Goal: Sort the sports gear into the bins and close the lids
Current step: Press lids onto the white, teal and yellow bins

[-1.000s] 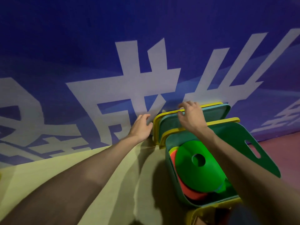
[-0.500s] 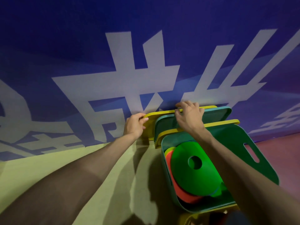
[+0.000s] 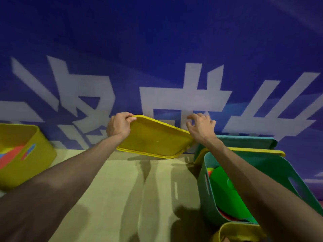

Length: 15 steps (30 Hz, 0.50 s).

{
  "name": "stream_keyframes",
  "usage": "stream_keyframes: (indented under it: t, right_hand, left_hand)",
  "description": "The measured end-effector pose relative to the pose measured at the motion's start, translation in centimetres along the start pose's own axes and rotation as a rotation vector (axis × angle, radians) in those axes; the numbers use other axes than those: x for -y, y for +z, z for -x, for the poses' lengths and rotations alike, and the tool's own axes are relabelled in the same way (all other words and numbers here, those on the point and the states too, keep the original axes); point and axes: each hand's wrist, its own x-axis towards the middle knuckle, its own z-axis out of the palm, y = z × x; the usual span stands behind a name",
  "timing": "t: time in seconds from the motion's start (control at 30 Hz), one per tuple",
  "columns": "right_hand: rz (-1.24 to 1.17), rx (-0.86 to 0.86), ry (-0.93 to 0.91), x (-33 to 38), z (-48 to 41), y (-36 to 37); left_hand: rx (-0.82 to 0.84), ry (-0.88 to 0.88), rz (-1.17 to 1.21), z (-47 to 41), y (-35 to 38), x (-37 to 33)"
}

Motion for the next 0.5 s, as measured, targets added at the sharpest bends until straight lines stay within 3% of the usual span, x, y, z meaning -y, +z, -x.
stream_keyframes:
  t: [0.17, 0.33, 0.5]
  right_hand:
    - [-0.161, 0.071, 0.133, 4.4, 0.5, 2.5]
    - [-0.556, 0.241, 0.332, 8.9, 1.7, 5.0]
    - [-1.158, 0.751, 0.676, 14.2, 2.9, 7.2]
  left_hand:
    - [-0.177, -0.062, -0.063, 1.2, -8.5, 5.5]
    - [-0.306, -0.082, -0.008, 3.2, -15.3, 10.8]
    - [-0.464, -0.100, -0.120, 6.2, -19.2, 13.3]
